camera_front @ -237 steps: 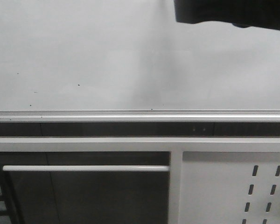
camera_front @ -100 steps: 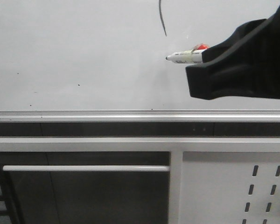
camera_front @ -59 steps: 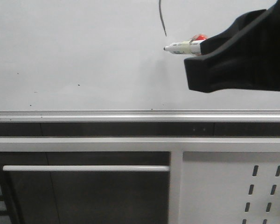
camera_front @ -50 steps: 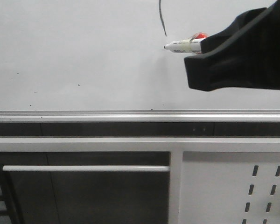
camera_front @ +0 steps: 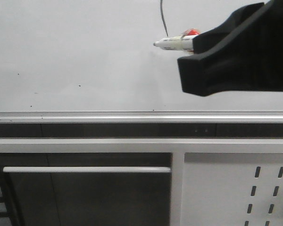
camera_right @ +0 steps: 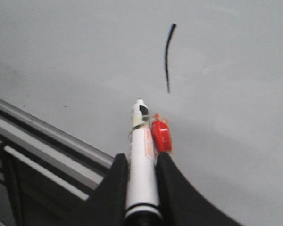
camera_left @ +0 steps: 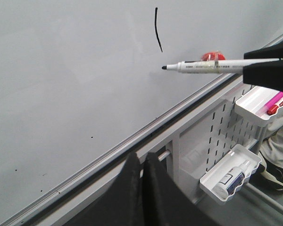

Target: Write number 1 on whiteboard

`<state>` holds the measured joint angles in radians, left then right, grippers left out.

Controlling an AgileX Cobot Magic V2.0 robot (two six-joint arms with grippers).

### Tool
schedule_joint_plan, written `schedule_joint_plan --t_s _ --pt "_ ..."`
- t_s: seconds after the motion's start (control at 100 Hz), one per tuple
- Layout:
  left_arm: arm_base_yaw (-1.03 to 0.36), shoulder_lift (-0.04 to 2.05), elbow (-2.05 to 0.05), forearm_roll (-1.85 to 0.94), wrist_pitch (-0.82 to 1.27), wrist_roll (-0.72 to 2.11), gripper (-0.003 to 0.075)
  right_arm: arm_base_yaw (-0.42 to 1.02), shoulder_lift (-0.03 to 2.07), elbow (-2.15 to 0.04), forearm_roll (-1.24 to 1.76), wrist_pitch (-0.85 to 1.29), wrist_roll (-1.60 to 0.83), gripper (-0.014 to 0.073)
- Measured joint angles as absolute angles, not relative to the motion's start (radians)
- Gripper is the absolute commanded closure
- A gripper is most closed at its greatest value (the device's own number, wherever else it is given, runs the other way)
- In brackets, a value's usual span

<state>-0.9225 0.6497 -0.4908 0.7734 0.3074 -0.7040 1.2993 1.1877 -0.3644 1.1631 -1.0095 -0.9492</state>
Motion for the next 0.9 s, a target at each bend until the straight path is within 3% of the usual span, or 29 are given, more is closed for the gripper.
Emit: schedule_joint_plan --t_s 0.2,0.41,0.71,0.9 --pt "-0.922 0.650 -0.491 0.776 0.244 -0.679 0.0738 1.434 1.162 -0.374 1.257 -0.911 -0.966 0.0673" --pt "-0.951 0.650 -0.491 0.779 0.210 -0.463 0.0738 1.455 1.130 -0.473 1.399 -0.749 -1.095 0.0673" --pt "-1.118 0.650 -0.491 0.780 0.408 -0.167 0.0738 1.455 1.108 -0.720 1.803 -0.753 -1.568 0.0673" --pt "-1.179 0.650 -0.491 0.807 0.445 -0.063 0.0715 1.455 1.108 -0.782 1.871 -0.741 -1.649 0.0673"
